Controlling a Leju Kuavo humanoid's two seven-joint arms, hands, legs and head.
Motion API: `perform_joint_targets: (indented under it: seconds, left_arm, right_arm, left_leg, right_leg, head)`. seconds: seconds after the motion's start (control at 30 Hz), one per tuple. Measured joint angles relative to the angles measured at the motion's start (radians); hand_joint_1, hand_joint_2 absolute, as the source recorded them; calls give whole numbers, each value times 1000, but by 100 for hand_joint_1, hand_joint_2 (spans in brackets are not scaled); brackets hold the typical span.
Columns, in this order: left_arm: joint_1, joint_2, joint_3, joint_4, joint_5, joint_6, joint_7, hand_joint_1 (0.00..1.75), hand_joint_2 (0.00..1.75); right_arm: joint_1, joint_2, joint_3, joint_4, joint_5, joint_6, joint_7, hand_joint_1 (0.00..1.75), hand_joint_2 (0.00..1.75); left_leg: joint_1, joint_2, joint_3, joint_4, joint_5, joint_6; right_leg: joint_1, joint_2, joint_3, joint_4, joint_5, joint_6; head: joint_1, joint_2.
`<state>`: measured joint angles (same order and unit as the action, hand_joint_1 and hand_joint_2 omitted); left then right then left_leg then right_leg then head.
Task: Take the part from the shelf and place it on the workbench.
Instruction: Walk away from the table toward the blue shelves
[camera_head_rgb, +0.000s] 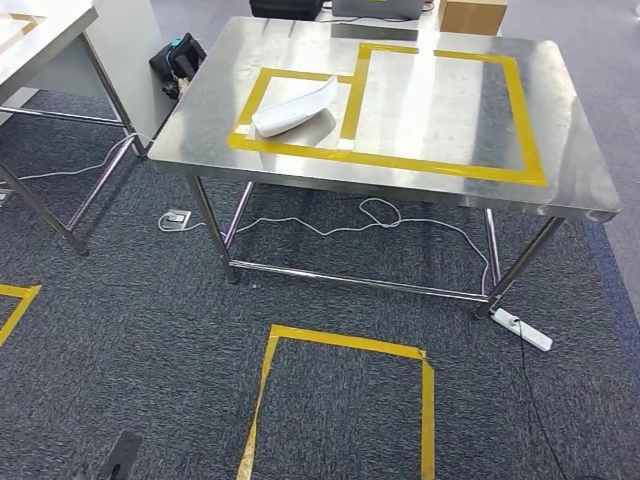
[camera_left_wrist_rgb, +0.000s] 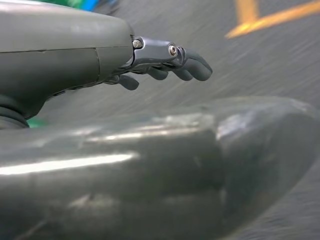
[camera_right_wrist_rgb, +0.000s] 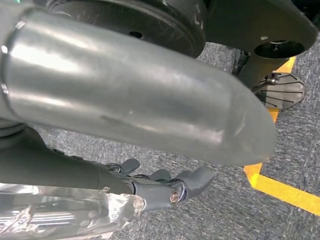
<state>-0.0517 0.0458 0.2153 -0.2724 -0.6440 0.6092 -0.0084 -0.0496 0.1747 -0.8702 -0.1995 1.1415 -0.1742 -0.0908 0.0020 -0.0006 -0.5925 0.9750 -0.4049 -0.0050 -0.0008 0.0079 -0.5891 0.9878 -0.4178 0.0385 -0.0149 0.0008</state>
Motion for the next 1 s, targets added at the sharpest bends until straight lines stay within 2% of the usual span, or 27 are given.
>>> perform_joint_targets:
  seconds: [0.17,0.27,0.43,0.5,0.53,0.57,0.63,0.67,0.7,0.73,0.77,0.83,0.87,0.9,0.93,0.97,1.0]
  left_arm:
    - [26,-23,21,44,-20,-39,163,0,0]
    - [32,-36,27,54,-20,-45,188,0,0]
    - [36,-57,33,60,-20,-49,200,0,0]
    - [36,-73,35,60,-17,-54,206,0,0]
    - [36,-82,37,61,-13,-58,208,0,0]
    - [36,-93,40,61,-7,-62,208,0,0]
    - [36,-109,50,61,7,-69,208,0,0]
    - [36,-116,56,61,14,-73,207,0,0]
    - [36,-123,61,61,19,-76,206,0,0]
    - [36,-130,67,61,24,-79,204,0,0]
    - [36,-137,72,61,28,-82,201,0,0]
    - [35,-146,79,61,32,-86,192,0,0]
    - [34,-149,81,61,33,-87,185,0,0]
    - [34,-151,83,61,34,-88,179,0,0]
    - [34,-153,86,61,34,-88,173,0,0]
    - [34,-155,90,61,34,-88,168,0,0]
    - [35,-157,92,61,34,-88,165,0,0]
  right_arm:
    - [0,0,-1,0,6,-9,-8,0,0]
    - [0,0,-2,0,6,-13,-9,0,0]
    - [0,0,-7,0,4,-23,-9,0,0]
    - [1,0,-8,0,3,-27,-8,0,0]
    - [2,0,-9,0,3,-29,-7,0,0]
    - [2,0,-10,0,3,-30,-7,0,0]
    - [3,0,-14,0,0,-32,-7,0,0]
    - [3,0,-15,0,-1,-32,-7,0,0]
    - [4,0,-17,0,-2,-32,-7,0,0]
    - [4,0,-17,0,-3,-32,-7,0,0]
    - [4,0,-17,0,-4,-32,-7,0,0]
    - [3,1,-17,0,-4,-32,-7,0,0]
    - [2,2,-17,0,-4,-32,-7,0,0]
    - [1,3,-18,0,-4,-33,-7,0,0]
    - [0,4,-18,0,-4,-33,-7,0,0]
    - [0,4,-18,0,-4,-34,-7,0,0]
    - [0,5,-18,0,-4,-34,-7,0,0]
  left_leg:
    - [0,0,-1,0,0,0]
    - [-1,0,-1,1,0,1]
    - [-9,-1,-4,3,-3,16]
    - [-5,-5,0,-8,6,23]
    - [-1,-7,2,-14,11,27]
    - [2,-10,4,-19,16,30]
    - [3,-16,0,-19,19,31]
    - [3,-21,-3,-18,21,30]
    - [3,-27,-6,-17,23,27]
    - [4,-35,-10,-16,26,24]
    - [6,-45,-14,-13,28,20]
    - [7,-64,-19,-6,33,8]
    - [6,-72,-21,-3,34,2]
    - [4,-79,-22,-2,36,-4]
    - [4,-86,-23,-3,39,-10]
    - [6,-92,-24,-4,42,-16]
    - [7,-87,-26,-1,40,-20]
  right_leg:
    - [0,-1,0,0,0,0]
    - [-1,0,0,-1,1,1]
    - [-8,-3,2,-3,4,14]
    - [-9,-6,-1,2,-3,20]
    - [-8,-6,-10,24,-23,23]
    - [-8,-6,-26,66,-55,25]
    - [-10,-6,-74,197,-137,28]
    - [-10,-6,-93,254,-165,29]
    - [-11,-6,-96,280,-175,30]
    - [-12,-5,-79,265,-166,31]
    - [-13,-1,-42,211,-143,32]
    - [-16,33,48,70,-103,33]
    - [-17,47,74,27,-93,27]
    - [-16,58,86,10,-93,20]
    - [-12,54,84,13,-92,10]
    - [-11,43,84,15,-89,-1]
    - [-10,33,83,15,-86,-10]
  head:
    - [0,0]
    - [0,0]
    - [-1,0]
    - [0,0]
    - [2,0]
    - [5,0]
    - [9,0]
    - [10,0]
    - [10,0]
    - [10,0]
    - [10,0]
    - [11,0]
    - [9,0]
    - [6,0]
    - [3,0]
    - [0,0]
    - [-1,0]
